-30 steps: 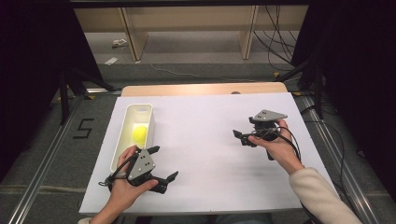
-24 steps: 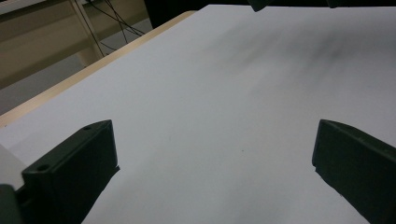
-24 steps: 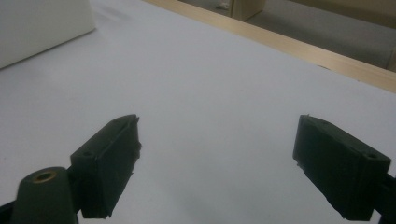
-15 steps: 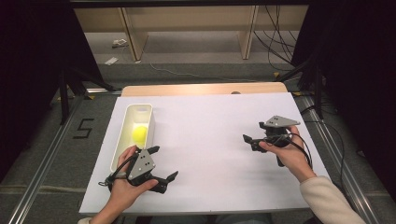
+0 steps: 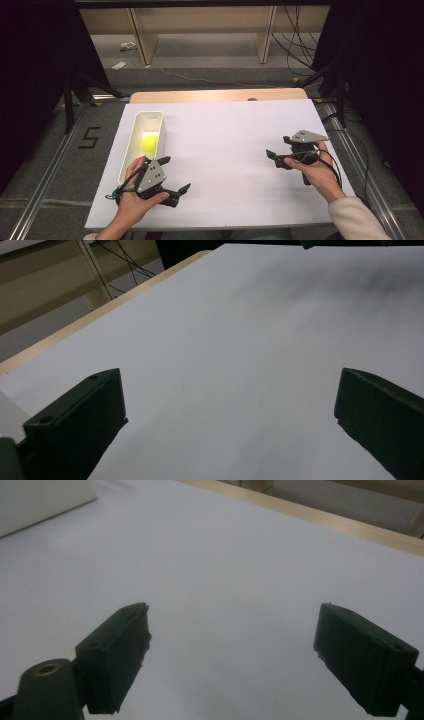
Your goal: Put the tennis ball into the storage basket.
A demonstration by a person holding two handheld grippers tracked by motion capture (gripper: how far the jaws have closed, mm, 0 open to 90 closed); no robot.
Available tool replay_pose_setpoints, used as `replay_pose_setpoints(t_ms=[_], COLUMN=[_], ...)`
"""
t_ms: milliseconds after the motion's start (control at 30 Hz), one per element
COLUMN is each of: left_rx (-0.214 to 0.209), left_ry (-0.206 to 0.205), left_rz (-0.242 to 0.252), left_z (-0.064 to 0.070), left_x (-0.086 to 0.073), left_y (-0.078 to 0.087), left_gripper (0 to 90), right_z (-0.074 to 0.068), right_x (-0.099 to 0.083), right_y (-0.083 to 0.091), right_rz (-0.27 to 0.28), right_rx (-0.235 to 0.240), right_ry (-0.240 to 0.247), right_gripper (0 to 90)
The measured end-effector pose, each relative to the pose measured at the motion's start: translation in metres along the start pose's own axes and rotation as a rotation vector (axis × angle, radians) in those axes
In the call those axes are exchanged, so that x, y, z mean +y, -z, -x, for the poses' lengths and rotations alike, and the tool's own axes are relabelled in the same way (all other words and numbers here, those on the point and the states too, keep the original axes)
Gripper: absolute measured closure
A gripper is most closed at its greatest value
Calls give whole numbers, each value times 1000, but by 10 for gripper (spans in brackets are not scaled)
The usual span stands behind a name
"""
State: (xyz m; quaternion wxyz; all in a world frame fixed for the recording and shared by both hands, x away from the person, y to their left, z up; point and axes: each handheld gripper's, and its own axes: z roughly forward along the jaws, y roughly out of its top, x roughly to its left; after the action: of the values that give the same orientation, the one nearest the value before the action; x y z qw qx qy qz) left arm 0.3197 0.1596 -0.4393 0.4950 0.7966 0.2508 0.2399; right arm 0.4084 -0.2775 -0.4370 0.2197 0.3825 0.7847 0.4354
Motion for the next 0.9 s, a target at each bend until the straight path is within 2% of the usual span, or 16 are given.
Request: replay_pose_setpoints(t_ms=[667, 900], left_rx=[3, 4], left_ry=[4, 8], left_rz=[-2, -4], left_z=[0, -1], left_x=[0, -1], left_y=[1, 0], left_gripper=[0, 0], right_z=[-4, -5], right_x=[-19, -21], right_y=[15, 20], right_rz=[-13, -7], right_rx=[22, 24], right_ry=[-6, 4], right_gripper=[154, 153])
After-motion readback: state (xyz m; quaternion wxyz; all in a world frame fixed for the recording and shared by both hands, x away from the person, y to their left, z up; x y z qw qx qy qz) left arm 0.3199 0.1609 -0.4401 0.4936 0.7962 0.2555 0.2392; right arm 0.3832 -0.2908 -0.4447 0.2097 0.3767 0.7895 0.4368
